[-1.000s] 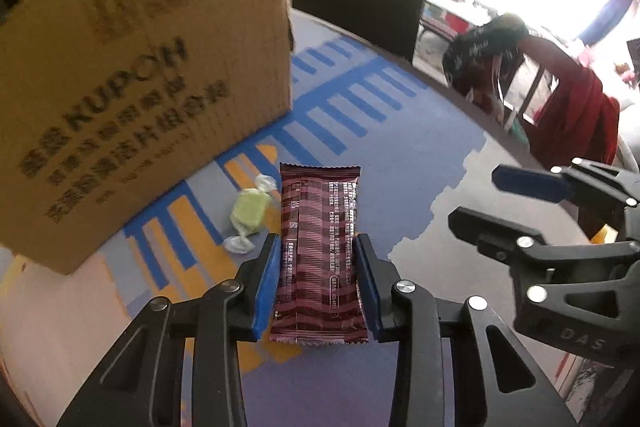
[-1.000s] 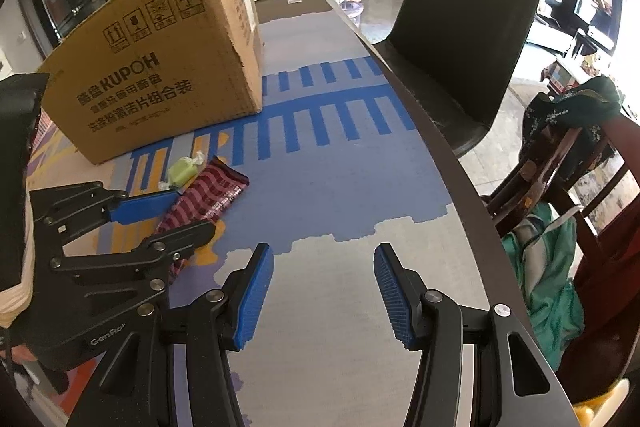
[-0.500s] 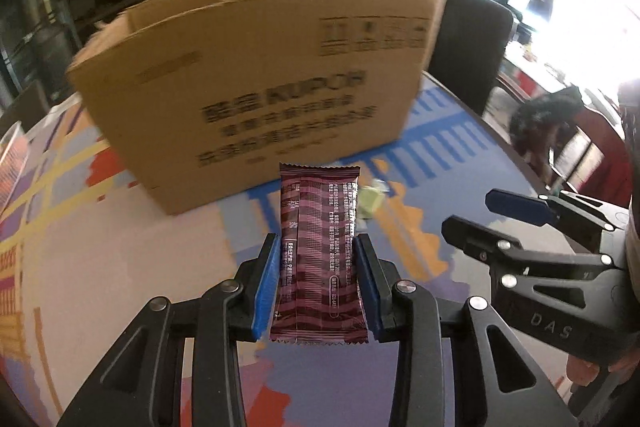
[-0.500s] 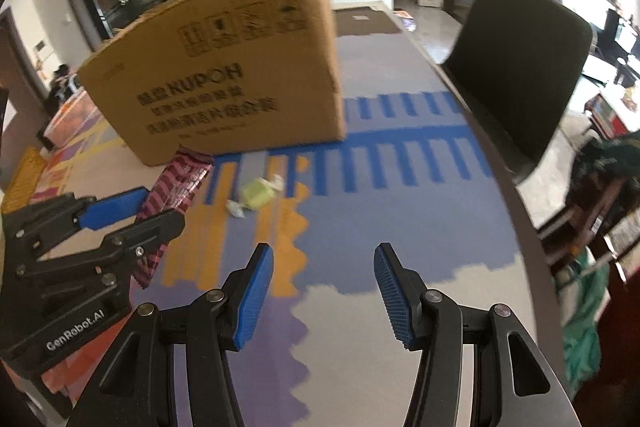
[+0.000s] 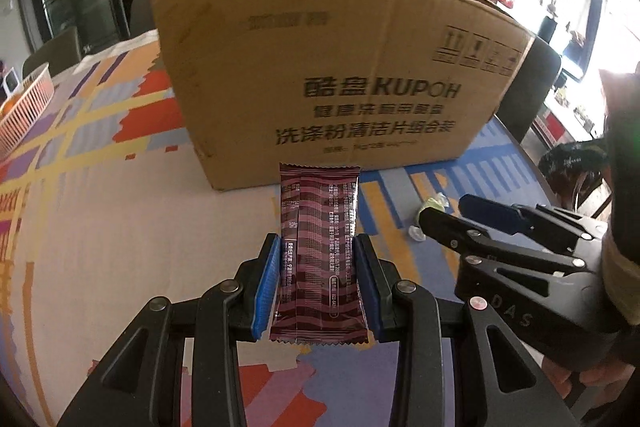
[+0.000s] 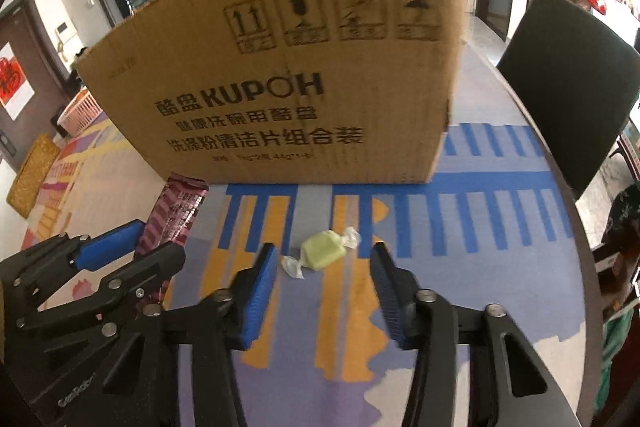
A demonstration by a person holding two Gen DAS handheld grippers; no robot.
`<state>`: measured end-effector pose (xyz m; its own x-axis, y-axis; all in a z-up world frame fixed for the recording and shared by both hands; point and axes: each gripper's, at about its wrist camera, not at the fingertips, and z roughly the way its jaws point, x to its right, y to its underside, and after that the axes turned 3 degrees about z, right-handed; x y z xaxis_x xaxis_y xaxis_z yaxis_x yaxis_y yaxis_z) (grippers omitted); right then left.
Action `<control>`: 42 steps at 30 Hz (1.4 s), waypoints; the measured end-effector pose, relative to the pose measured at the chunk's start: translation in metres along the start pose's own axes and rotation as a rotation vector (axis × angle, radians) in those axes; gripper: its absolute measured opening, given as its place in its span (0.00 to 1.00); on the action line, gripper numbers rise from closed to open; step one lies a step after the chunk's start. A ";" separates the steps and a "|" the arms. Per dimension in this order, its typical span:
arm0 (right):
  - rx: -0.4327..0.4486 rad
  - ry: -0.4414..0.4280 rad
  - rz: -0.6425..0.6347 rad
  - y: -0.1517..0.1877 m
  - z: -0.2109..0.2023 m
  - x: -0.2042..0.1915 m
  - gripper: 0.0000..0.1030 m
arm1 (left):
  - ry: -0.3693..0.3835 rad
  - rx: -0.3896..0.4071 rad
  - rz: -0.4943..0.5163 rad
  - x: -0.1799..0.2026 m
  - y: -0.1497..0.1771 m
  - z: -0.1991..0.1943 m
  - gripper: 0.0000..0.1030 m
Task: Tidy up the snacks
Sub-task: 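Grasp the pale green wrapped candy with the right tool, then carry the striped bar and green candy over the box and open both tools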
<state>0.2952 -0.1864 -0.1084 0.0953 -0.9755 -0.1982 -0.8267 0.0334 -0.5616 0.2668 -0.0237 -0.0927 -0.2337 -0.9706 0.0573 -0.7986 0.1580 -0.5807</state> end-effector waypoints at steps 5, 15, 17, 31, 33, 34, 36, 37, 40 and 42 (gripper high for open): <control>-0.005 0.020 -0.016 -0.002 0.010 -0.010 0.37 | 0.000 0.005 -0.023 -0.003 -0.001 0.001 0.36; -0.032 0.039 -0.030 -0.002 0.028 -0.022 0.26 | 0.004 0.003 -0.032 -0.003 0.000 0.002 0.36; -0.032 0.039 -0.039 -0.001 0.031 -0.016 0.25 | 0.006 0.001 -0.035 -0.003 0.000 0.002 0.36; 0.031 0.013 -0.034 0.011 -0.022 -0.015 0.25 | 0.019 0.041 -0.023 0.003 0.003 -0.024 0.36; 0.053 0.002 -0.031 0.014 -0.034 -0.014 0.25 | 0.021 0.057 -0.017 0.005 0.003 -0.032 0.36; 0.059 0.001 -0.031 0.015 -0.037 -0.015 0.25 | 0.023 0.067 -0.014 0.006 0.003 -0.037 0.36; 0.086 -0.001 -0.036 0.016 -0.050 -0.016 0.25 | 0.026 0.087 -0.013 0.008 0.001 -0.046 0.36; 0.098 0.001 -0.040 0.014 -0.056 -0.018 0.25 | 0.027 0.096 -0.012 0.008 0.000 -0.051 0.36; 0.143 -0.007 -0.051 0.015 -0.080 -0.016 0.25 | 0.032 0.133 -0.007 0.011 -0.005 -0.066 0.36; 0.177 -0.019 -0.054 0.013 -0.095 -0.018 0.25 | 0.035 0.160 -0.004 0.012 -0.010 -0.077 0.36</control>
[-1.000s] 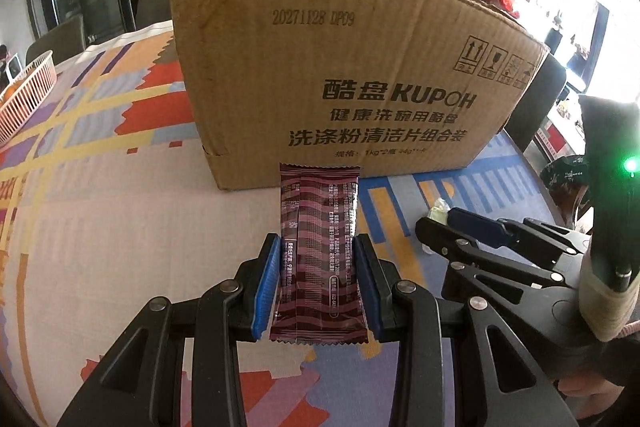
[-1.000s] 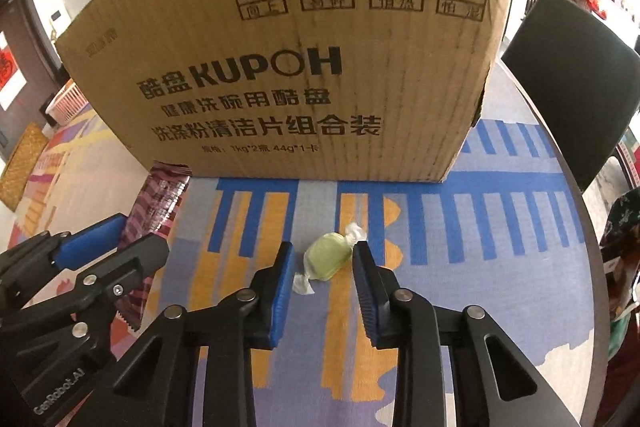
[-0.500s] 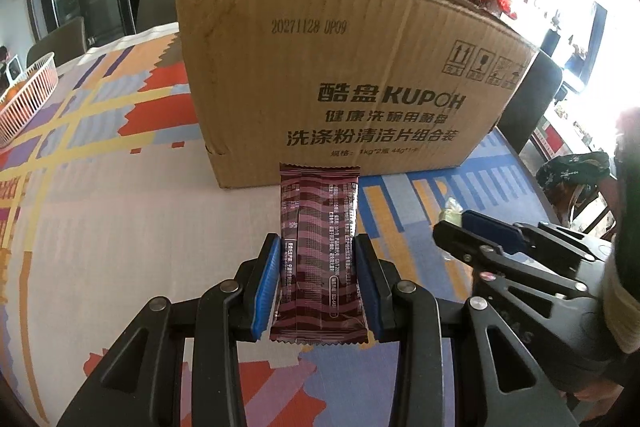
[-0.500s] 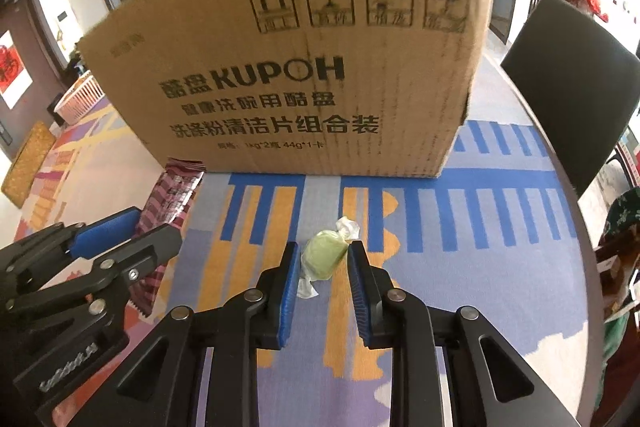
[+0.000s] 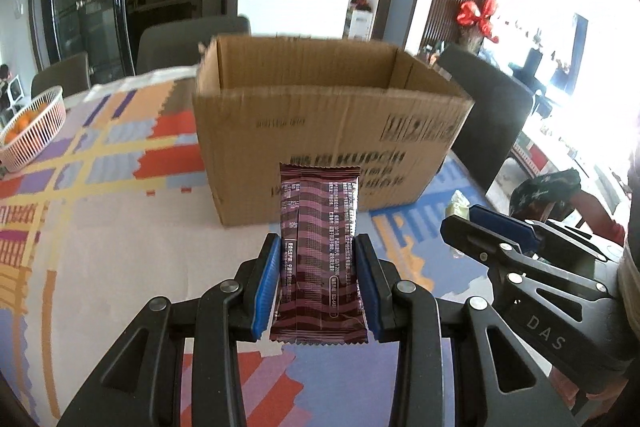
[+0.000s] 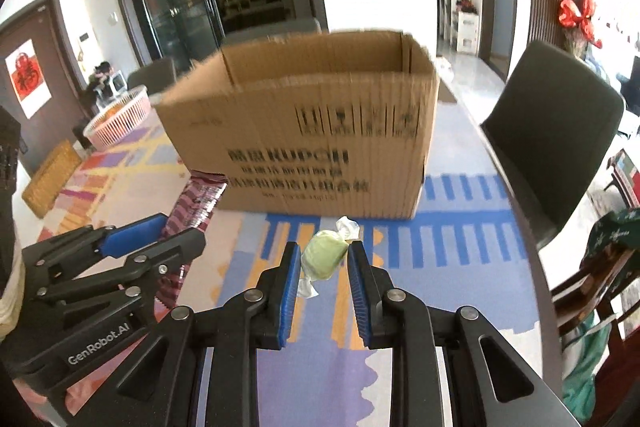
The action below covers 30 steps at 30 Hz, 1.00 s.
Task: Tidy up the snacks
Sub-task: 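Carry the striped bar and green candy over the box and open both tools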
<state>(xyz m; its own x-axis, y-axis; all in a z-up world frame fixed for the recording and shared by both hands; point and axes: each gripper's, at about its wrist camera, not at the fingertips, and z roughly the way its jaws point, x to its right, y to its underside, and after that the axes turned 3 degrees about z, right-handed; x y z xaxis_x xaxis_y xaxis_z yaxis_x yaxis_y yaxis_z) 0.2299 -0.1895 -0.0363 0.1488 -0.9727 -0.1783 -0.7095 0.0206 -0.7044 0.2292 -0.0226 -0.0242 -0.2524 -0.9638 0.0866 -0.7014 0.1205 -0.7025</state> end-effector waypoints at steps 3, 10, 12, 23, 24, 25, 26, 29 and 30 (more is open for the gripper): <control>0.043 -0.008 -0.006 -0.013 -0.011 -0.005 0.25 | 0.006 0.035 0.007 0.002 -0.010 -0.014 0.36; 0.111 -0.019 -0.013 -0.036 -0.029 -0.009 0.25 | 0.005 0.095 0.017 0.002 -0.034 -0.031 0.36; 0.131 -0.017 -0.012 -0.043 -0.033 -0.010 0.25 | -0.003 0.107 0.026 0.003 -0.041 -0.033 0.36; 0.195 -0.017 -0.018 -0.088 -0.036 -0.013 0.25 | -0.023 0.145 0.044 -0.007 -0.089 -0.029 0.36; 0.191 -0.018 -0.017 -0.092 -0.033 -0.012 0.25 | -0.021 0.146 0.041 -0.008 -0.092 -0.028 0.36; 0.188 -0.018 -0.013 -0.096 -0.031 -0.012 0.25 | -0.012 0.144 0.036 -0.010 -0.096 -0.027 0.36; 0.186 -0.020 -0.011 -0.099 -0.030 -0.012 0.25 | 0.003 0.139 0.020 -0.014 -0.101 -0.025 0.36; 0.169 -0.014 -0.016 -0.111 -0.022 -0.012 0.25 | 0.021 0.126 -0.004 -0.021 -0.112 -0.020 0.36; 0.159 -0.014 -0.022 -0.116 -0.019 -0.012 0.25 | 0.014 0.124 -0.004 -0.023 -0.115 -0.016 0.36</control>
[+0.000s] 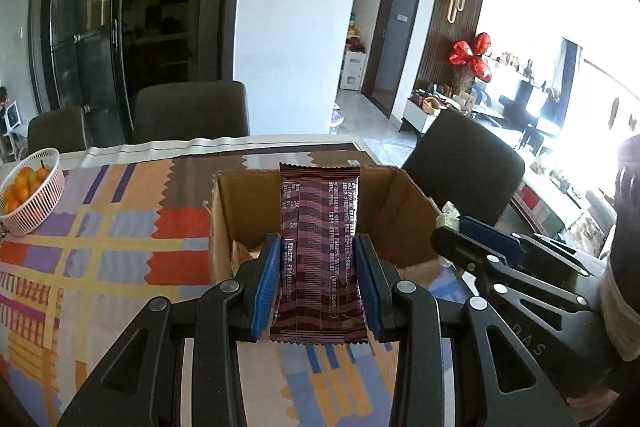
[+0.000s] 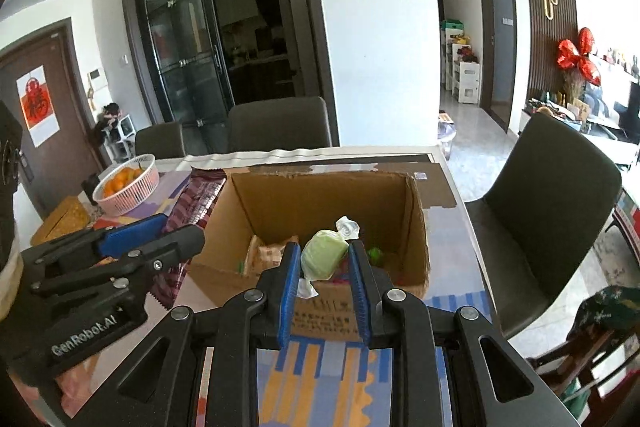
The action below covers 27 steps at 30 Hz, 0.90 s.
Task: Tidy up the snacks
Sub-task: 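Carry the striped bar and green candy over the box and open both tools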
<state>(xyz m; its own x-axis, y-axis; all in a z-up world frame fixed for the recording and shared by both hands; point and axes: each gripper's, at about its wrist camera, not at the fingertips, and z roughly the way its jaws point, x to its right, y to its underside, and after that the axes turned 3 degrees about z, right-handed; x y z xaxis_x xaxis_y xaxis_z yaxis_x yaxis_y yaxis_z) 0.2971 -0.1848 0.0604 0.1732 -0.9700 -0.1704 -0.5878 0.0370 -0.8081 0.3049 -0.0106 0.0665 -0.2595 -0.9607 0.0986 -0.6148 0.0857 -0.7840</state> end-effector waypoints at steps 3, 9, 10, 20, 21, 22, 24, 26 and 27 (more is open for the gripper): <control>-0.007 0.005 -0.017 -0.010 0.009 -0.002 0.25 | -0.015 -0.010 0.011 -0.004 -0.008 0.011 0.36; -0.045 0.010 -0.018 -0.024 0.031 0.001 0.25 | -0.019 -0.025 0.030 -0.008 -0.021 0.031 0.36; -0.054 0.014 -0.014 -0.026 0.034 0.002 0.25 | -0.018 -0.031 0.033 -0.009 -0.023 0.034 0.36; -0.097 0.105 0.034 -0.032 0.059 0.017 0.44 | -0.150 -0.031 0.084 -0.012 -0.019 0.043 0.56; -0.094 0.110 0.036 -0.030 0.057 0.018 0.45 | -0.163 -0.028 0.090 -0.011 -0.015 0.040 0.56; -0.093 0.118 0.041 -0.027 0.055 0.020 0.48 | -0.177 -0.026 0.091 -0.012 -0.012 0.038 0.58; -0.088 0.126 0.057 -0.024 0.048 0.020 0.52 | -0.176 -0.024 0.085 -0.011 -0.005 0.030 0.60; -0.081 0.126 0.061 -0.017 0.038 0.020 0.56 | -0.180 -0.008 0.071 -0.011 0.002 0.019 0.63; -0.077 0.125 0.062 -0.016 0.035 0.019 0.57 | -0.185 0.003 0.067 -0.010 0.004 0.014 0.64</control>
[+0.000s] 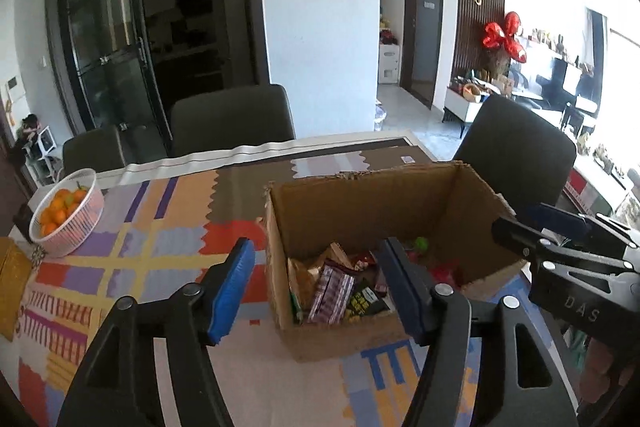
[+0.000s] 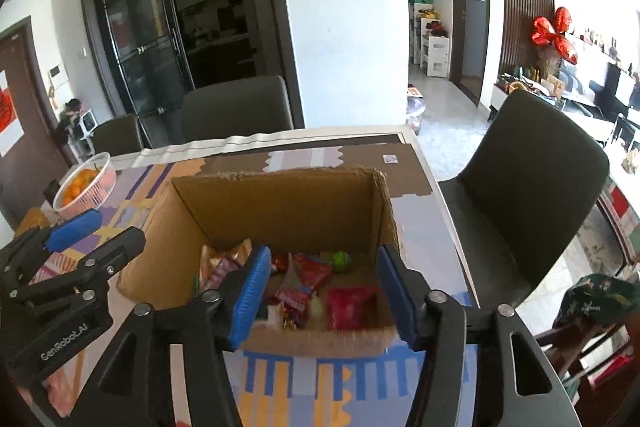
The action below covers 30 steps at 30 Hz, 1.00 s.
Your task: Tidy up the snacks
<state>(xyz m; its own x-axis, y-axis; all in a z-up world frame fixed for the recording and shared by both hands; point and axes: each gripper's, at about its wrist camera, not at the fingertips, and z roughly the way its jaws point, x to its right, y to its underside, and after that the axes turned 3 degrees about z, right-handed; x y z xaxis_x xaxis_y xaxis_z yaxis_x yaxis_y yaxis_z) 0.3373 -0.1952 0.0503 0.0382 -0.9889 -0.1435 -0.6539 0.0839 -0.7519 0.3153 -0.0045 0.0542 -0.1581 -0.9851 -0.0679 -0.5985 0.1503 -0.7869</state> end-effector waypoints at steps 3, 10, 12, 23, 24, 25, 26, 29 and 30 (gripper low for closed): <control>0.019 0.002 -0.004 0.008 -0.015 0.000 0.62 | -0.040 0.040 -0.015 0.001 0.007 -0.021 0.70; 0.083 0.030 -0.022 0.024 -0.055 -0.001 0.75 | -0.044 0.087 -0.032 -0.002 0.024 -0.064 0.86; 0.110 0.047 -0.034 0.031 -0.069 -0.002 0.77 | -0.032 0.088 -0.030 -0.002 0.031 -0.075 0.87; 0.182 0.065 -0.092 0.081 -0.131 -0.012 0.84 | -0.046 0.151 -0.018 0.003 0.079 -0.137 1.00; 0.192 0.063 -0.092 0.086 -0.137 -0.012 0.84 | -0.048 0.154 -0.019 0.004 0.081 -0.141 1.00; 0.199 0.069 -0.092 0.090 -0.141 -0.013 0.84 | -0.054 0.155 -0.021 0.005 0.085 -0.146 1.00; 0.211 0.076 -0.097 0.095 -0.148 -0.014 0.84 | -0.059 0.154 -0.020 0.005 0.088 -0.149 1.00; 0.229 0.090 -0.108 0.106 -0.159 -0.016 0.84 | -0.050 0.154 -0.021 0.008 0.095 -0.157 1.00; 0.232 0.091 -0.109 0.110 -0.164 -0.016 0.84 | -0.045 0.151 -0.022 0.007 0.097 -0.159 1.00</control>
<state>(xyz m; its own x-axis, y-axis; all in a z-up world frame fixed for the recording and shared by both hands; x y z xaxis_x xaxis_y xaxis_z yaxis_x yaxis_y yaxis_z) 0.1413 -0.1903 0.0753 0.0241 -0.9997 -0.0033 -0.4585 -0.0081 -0.8886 0.1314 0.0160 0.0746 -0.1088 -0.9913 -0.0741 -0.4760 0.1174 -0.8716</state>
